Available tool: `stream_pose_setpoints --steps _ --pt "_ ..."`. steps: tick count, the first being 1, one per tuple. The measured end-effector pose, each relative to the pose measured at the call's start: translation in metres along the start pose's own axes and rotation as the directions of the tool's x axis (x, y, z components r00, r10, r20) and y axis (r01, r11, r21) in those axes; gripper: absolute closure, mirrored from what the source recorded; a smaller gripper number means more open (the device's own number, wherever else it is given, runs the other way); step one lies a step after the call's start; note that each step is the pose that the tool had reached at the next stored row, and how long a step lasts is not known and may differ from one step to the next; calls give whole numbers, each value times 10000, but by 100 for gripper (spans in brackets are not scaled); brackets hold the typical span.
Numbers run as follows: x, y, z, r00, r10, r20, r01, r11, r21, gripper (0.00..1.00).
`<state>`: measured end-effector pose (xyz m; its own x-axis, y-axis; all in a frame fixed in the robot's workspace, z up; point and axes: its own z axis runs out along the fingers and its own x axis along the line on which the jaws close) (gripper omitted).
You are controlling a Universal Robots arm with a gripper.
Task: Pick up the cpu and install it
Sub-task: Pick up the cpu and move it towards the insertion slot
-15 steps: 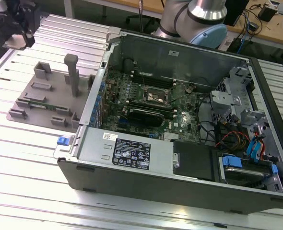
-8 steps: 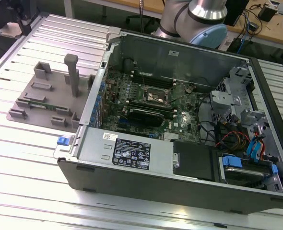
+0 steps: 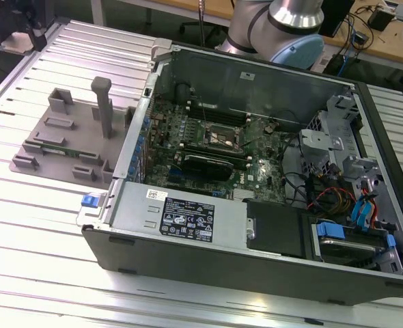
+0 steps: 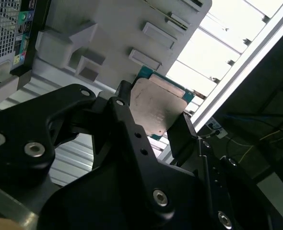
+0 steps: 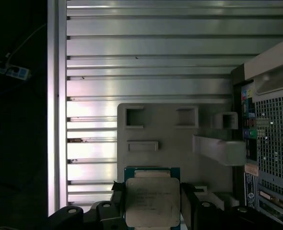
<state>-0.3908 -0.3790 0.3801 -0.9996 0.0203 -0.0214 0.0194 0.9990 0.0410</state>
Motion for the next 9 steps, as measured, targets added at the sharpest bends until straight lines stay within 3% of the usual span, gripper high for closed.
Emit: stream_pose_setpoints --steps 9 --pt "-202 1 5 10000 0 1 0 10000 -1 45"
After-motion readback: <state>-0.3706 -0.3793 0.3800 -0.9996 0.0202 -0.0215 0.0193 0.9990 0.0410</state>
